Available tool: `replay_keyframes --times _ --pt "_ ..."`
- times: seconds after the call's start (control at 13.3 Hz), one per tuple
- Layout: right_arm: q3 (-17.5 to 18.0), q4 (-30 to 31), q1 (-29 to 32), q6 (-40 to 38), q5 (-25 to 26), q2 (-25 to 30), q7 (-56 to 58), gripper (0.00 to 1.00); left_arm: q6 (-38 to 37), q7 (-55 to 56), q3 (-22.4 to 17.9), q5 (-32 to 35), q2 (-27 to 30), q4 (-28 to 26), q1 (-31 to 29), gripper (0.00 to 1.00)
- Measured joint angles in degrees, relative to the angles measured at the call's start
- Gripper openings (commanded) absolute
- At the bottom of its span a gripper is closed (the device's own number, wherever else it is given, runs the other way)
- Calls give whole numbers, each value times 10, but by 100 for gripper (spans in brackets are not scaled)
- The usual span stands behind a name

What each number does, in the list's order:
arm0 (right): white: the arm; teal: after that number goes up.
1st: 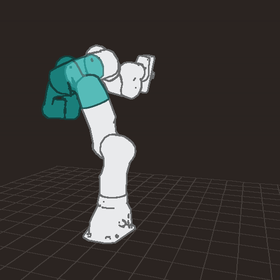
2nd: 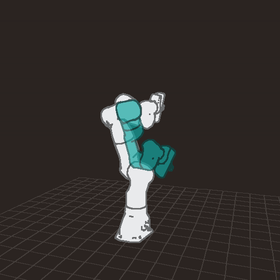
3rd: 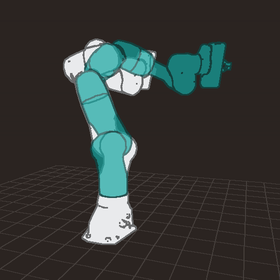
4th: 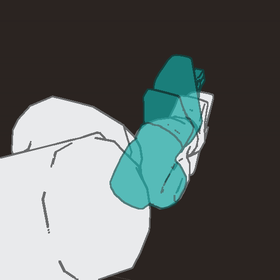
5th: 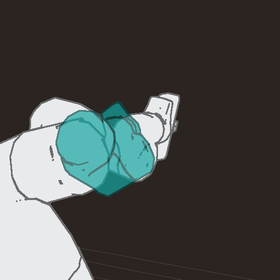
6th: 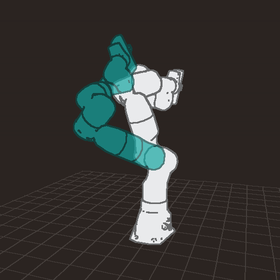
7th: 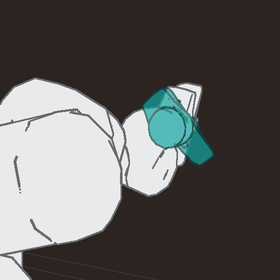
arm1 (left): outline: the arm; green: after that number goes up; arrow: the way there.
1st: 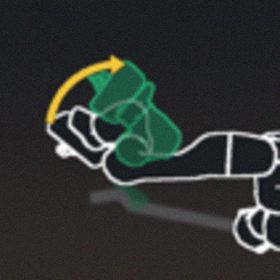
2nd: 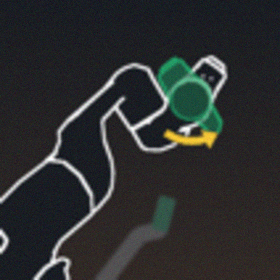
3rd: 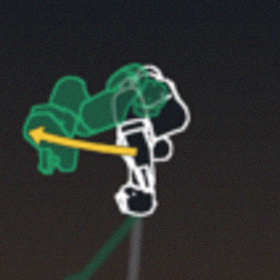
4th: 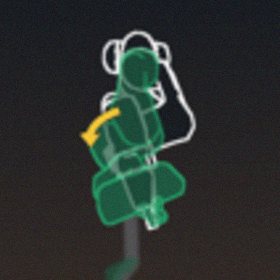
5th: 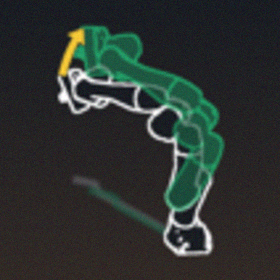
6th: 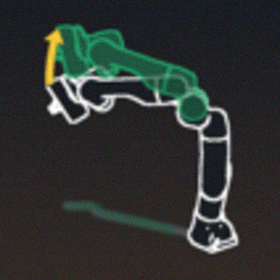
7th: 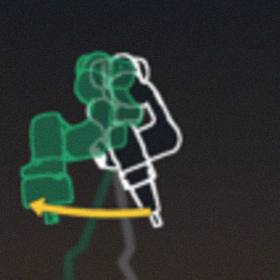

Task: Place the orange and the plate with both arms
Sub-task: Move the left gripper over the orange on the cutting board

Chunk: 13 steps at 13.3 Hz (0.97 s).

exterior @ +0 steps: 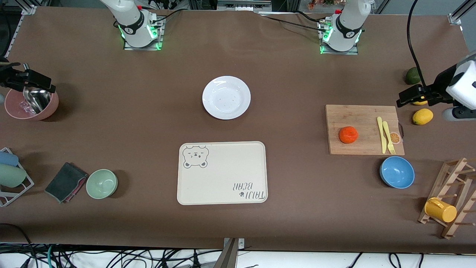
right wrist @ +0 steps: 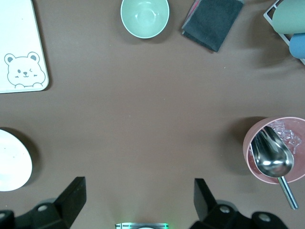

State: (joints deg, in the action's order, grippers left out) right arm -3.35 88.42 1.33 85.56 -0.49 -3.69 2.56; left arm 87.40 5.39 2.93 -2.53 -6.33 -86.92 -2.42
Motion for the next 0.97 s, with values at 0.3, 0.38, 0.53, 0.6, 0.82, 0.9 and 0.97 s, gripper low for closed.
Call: replay_keyframes --times 0.3,0.38,0.53,0.6,0.82,0.9,0.97 --pt "0 0 0 0 0 0 0 100 81 0 -3 0 31 -120 0 100" --pt "0 0 0 0 0 0 0 100 98 0 -5 0 34 -149 0 100" --pt "0 0 0 -1 0 0 0 100 136 0 -8 0 35 -203 0 100" --pt "0 0 0 -1 0 0 0 100 165 0 -8 0 36 -234 0 100" --pt "-1 0 0 -1 0 0 0 100 239 0 -8 0 35 -308 1 100" --pt "-1 -1 0 -1 0 0 0 100 262 1 -8 0 34 -327 5 100" --pt "-1 -1 0 -1 0 0 0 100 286 3 -8 0 32 -344 10 100"
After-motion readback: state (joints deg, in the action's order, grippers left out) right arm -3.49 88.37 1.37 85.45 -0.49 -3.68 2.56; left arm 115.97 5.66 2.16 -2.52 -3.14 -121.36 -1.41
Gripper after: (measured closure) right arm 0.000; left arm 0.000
